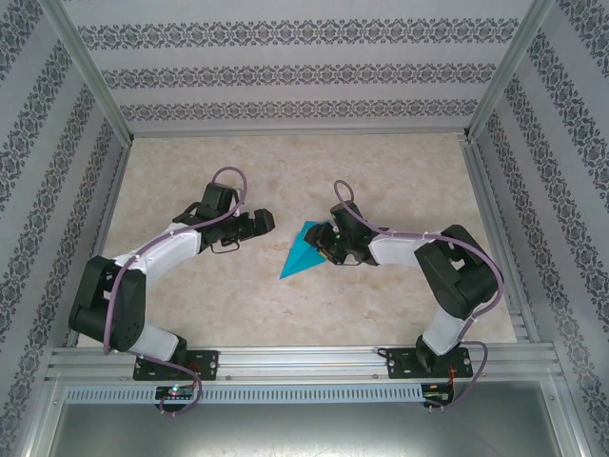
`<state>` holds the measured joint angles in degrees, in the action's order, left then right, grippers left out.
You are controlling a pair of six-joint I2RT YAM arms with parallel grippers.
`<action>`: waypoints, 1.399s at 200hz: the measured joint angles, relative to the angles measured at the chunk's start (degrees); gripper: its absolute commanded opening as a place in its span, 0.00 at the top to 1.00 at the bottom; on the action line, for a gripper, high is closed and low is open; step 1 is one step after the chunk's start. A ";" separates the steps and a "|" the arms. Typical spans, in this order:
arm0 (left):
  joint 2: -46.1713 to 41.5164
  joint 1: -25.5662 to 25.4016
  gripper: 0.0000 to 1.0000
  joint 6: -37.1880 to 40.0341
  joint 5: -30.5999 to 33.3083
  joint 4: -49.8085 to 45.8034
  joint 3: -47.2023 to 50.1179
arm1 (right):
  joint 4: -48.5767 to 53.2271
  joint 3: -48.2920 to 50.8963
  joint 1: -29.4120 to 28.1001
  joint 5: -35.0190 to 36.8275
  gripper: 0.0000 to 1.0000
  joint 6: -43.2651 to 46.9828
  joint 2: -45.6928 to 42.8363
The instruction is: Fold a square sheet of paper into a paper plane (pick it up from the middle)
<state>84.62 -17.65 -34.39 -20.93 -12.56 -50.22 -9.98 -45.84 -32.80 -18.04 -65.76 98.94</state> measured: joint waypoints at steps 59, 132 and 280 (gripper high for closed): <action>0.02 1.68 0.00 -1.05 -1.55 -0.15 0.02 | -5.35 -1.01 -0.11 -1.40 0.62 -0.57 2.78; 1.95 3.54 0.00 -4.46 -9.09 0.15 0.24 | -10.95 -1.05 -1.25 -1.95 0.82 -1.22 5.79; 2.03 3.54 0.00 -20.17 -30.84 27.04 9.70 | -23.04 -4.68 2.19 -13.29 0.91 -4.50 -3.56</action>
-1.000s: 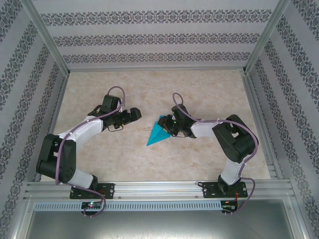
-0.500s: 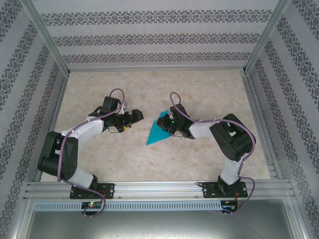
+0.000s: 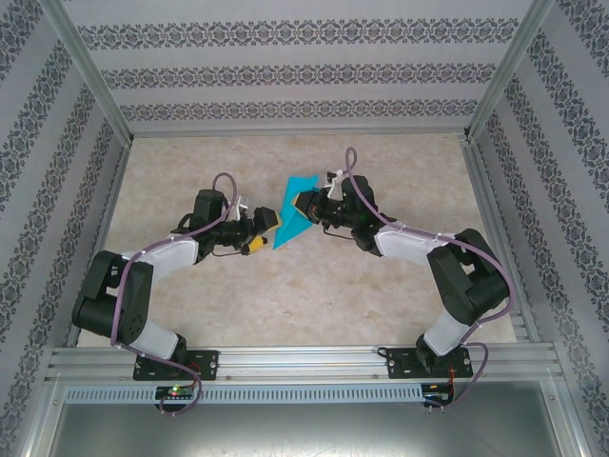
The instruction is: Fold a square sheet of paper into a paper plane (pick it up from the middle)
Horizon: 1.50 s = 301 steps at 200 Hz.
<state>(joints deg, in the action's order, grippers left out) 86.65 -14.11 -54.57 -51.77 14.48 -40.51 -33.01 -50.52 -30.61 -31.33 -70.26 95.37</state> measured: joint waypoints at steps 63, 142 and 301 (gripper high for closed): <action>1.62 0.00 0.09 -11.56 -4.37 16.28 1.66 | -2.78 0.00 0.00 -2.05 0.91 -2.75 1.86; 2.78 -0.02 0.53 -14.21 -6.16 20.22 1.64 | -2.78 -1.14 -0.02 -4.15 0.91 -3.54 4.33; -2.14 -0.09 0.96 15.04 13.68 -26.62 -12.96 | 34.86 -3.78 1.25 17.42 0.24 19.21 -12.72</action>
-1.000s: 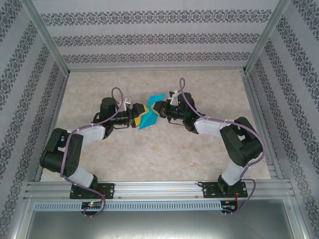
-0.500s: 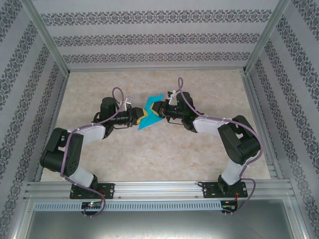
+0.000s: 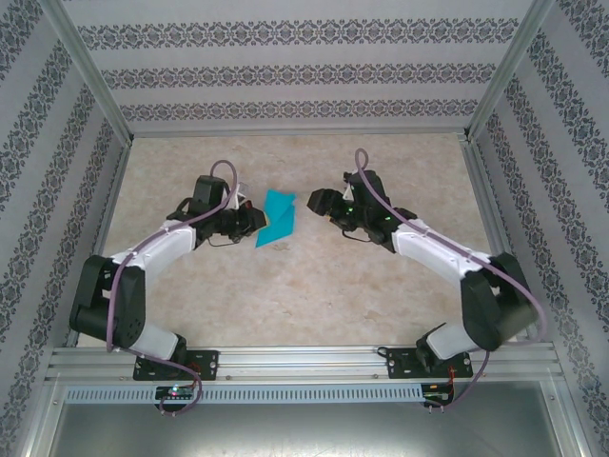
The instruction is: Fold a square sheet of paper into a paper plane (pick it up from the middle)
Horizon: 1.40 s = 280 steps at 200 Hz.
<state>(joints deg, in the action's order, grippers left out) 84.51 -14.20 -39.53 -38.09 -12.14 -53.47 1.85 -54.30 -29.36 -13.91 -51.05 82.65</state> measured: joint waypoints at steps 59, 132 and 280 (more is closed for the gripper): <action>-0.79 -5.81 0.91 10.99 34.10 -29.83 -14.75 | 8.15 2.25 0.00 15.41 0.16 6.49 -5.66; 16.74 -17.88 0.84 12.35 62.71 -45.53 -26.69 | 10.60 5.03 0.79 20.26 0.15 6.67 -7.13; 5.53 -4.33 0.01 10.47 29.51 -28.20 -19.89 | 9.97 -1.07 -9.31 15.96 0.34 3.30 5.42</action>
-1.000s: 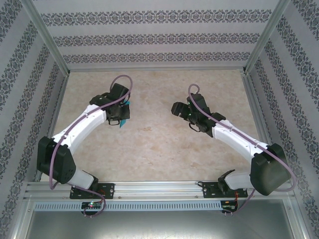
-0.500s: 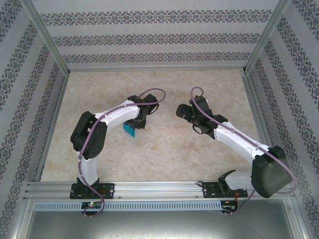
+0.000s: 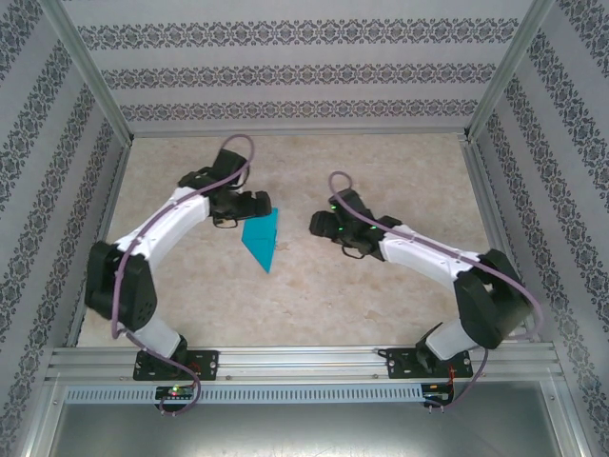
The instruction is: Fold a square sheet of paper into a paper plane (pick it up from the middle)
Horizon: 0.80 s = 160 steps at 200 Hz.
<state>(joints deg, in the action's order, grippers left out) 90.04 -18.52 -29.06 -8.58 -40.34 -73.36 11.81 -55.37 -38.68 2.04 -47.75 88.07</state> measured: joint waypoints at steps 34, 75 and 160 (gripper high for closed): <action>-7.02 4.28 0.00 -2.91 0.02 1.64 8.20 | -0.46 -9.73 -9.35 -1.22 0.53 -1.49 9.29; -13.07 9.90 0.00 -6.08 -0.44 3.43 17.33 | 0.04 -19.91 -15.67 -4.59 0.63 -2.29 19.69; -18.27 13.42 0.00 -7.63 -1.46 5.57 21.64 | 9.79 -31.28 -15.50 -6.45 0.61 -1.20 31.10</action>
<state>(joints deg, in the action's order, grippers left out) 71.77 -5.10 -36.69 -10.04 -34.76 -51.72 21.61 -86.65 -54.17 -4.40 -48.95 119.17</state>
